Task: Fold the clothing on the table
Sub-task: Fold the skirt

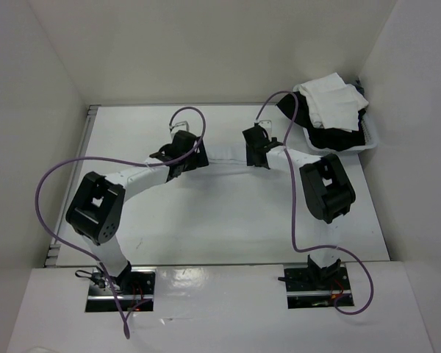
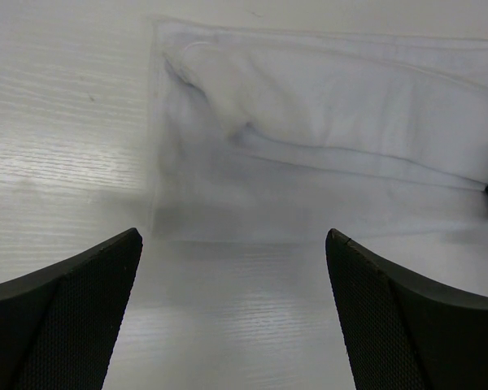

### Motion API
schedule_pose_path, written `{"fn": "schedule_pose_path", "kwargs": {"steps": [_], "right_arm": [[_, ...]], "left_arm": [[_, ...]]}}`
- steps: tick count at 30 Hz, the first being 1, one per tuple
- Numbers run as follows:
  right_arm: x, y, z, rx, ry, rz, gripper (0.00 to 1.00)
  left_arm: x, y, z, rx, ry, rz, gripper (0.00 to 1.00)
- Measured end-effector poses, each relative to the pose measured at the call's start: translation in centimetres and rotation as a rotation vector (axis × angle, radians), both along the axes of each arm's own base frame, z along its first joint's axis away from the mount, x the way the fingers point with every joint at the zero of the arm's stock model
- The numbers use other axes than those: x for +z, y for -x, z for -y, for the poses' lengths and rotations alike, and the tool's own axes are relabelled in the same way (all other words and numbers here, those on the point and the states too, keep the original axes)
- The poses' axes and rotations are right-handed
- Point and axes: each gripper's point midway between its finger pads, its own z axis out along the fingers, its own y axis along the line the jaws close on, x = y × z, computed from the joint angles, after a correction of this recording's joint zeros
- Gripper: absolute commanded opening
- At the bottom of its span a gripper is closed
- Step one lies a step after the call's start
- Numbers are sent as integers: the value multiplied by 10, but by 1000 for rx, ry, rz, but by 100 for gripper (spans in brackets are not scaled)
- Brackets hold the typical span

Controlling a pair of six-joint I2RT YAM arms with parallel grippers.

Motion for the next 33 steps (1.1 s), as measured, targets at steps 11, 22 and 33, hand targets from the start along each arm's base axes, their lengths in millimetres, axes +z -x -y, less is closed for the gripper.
{"fn": "schedule_pose_path", "kwargs": {"steps": [11, 22, 33], "right_arm": [[6, 4, 2, -4, -47, 16, 55], [23, -5, 11, 6, -207, 58, 42], [25, -8, -3, 61, -284, 59, 35]], "left_arm": [[1, -9, 2, 7, 47, 19, 100], [-16, -6, -18, 31, 54, -17, 100], [-14, -8, -16, 25, 65, -7, 100]]}}
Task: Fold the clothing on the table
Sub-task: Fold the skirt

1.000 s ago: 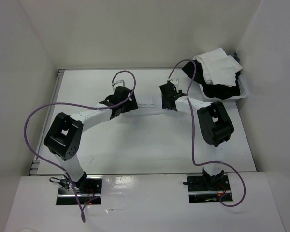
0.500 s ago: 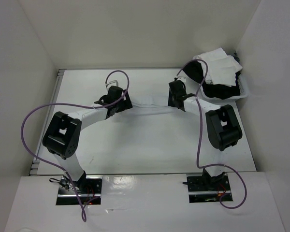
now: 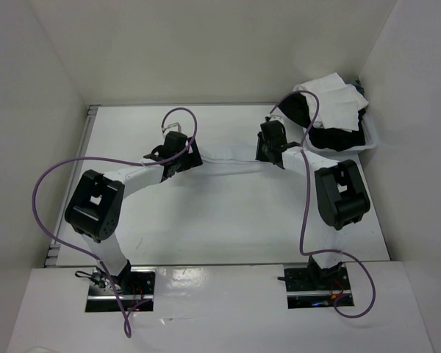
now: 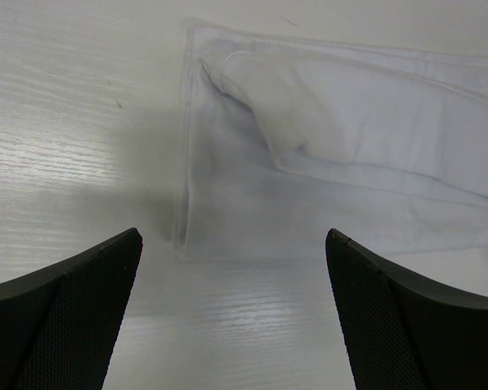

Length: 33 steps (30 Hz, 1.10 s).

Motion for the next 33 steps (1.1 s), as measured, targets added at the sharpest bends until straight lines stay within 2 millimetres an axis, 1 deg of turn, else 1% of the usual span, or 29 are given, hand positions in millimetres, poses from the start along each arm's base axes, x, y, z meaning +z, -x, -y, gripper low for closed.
{"fn": "schedule_pose_path", "kwargs": {"steps": [11, 19, 22, 25, 26, 29, 33], "right_arm": [[-2, 1, -4, 17, -18, -7, 35], [-14, 2, -1, 6, -5, -30, 31], [-18, 3, 0, 2, 0, -38, 26], [-19, 3, 0, 1, 0, -42, 18], [-19, 3, 0, 0, -1, -42, 13], [-19, 3, 1, -3, -12, -46, 5], [-20, 3, -1, 8, -40, -55, 3]], "left_arm": [[-2, 1, 1, -7, 6, -1, 100], [-1, 1, 1, -8, 7, 3, 100], [-1, 1, 1, -8, 7, 3, 100], [0, 0, 2, -8, 8, 6, 100], [0, 0, 2, -8, 9, 7, 100], [-1, 1, 1, -8, 8, 6, 100], [-6, 4, 0, -8, 3, -5, 100]]}}
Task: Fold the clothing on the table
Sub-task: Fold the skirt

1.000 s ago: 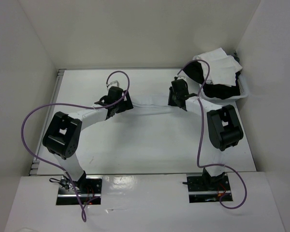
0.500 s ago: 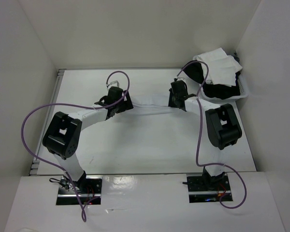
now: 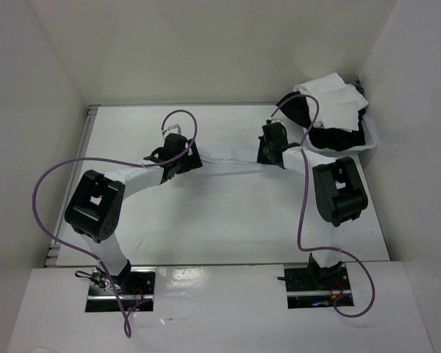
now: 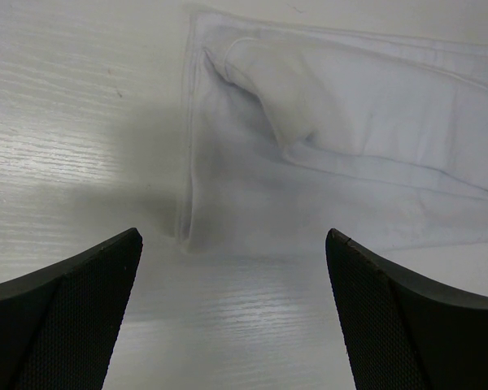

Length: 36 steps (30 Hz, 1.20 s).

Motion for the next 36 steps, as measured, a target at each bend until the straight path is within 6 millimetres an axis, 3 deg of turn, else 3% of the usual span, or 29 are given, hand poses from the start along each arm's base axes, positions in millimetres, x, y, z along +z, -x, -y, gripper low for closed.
{"fn": "schedule_pose_path", "kwargs": {"steps": [7, 13, 17, 27, 32, 36], "right_arm": [[8, -7, 6, 38, -169, -27, 1], [58, -56, -9, 117, -351, 65, 1], [74, -76, -32, 190, -446, 83, 1], [48, -116, -73, 256, -546, 29, 1], [37, -121, -73, 236, -571, 1, 1], [39, -129, -54, 188, -593, 2, 1]], "left_arm": [[-4, 6, -2, -2, -4, -11, 100], [1, 11, -4, -6, 1, -3, 100], [7, 12, -4, -7, 6, 10, 100], [9, 15, -6, -9, 5, 16, 100], [6, 17, -6, -12, 2, 10, 100], [7, 17, -5, -15, 7, 14, 100]]}}
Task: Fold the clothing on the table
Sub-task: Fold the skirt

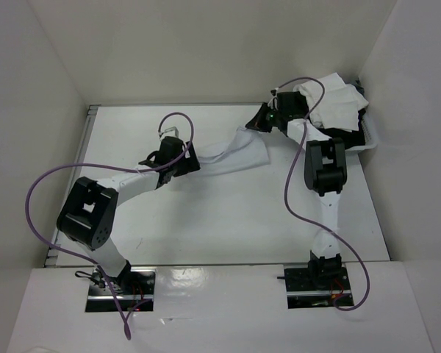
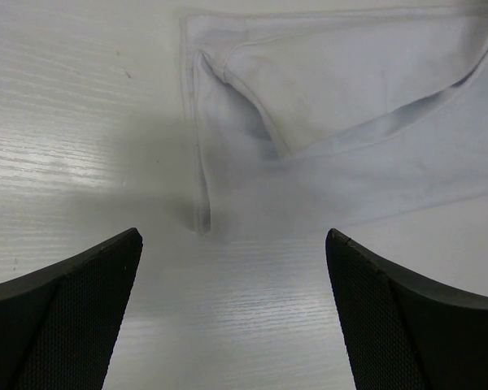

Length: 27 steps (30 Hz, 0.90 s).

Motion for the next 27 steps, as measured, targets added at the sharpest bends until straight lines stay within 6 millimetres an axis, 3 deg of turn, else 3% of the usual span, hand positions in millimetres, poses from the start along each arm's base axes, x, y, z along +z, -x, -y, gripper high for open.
{"fn": "schedule_pose_path", "kwargs": {"steps": [9, 12, 13, 16, 24, 27], "right_arm": [[0, -22, 69, -154, -32, -22, 7], [-7, -26, 84, -193, -40, -39, 48], [-10, -27, 86, -201, -41, -45, 71], [-21, -28, 85, -207, -36, -57, 94], [-27, -32, 77, -211, 21, -43, 97], [-33, -13, 75, -206, 66, -65, 97]], "left_arm": [[1, -1, 2, -5, 6, 4, 100], [2, -1, 4, -9, 8, 9, 100], [2, -1, 4, -10, 9, 10, 100], [2, -1, 5, -13, 10, 11, 100], [3, 0, 8, -23, 17, 11, 100], [5, 3, 8, -26, 20, 13, 100]]}}
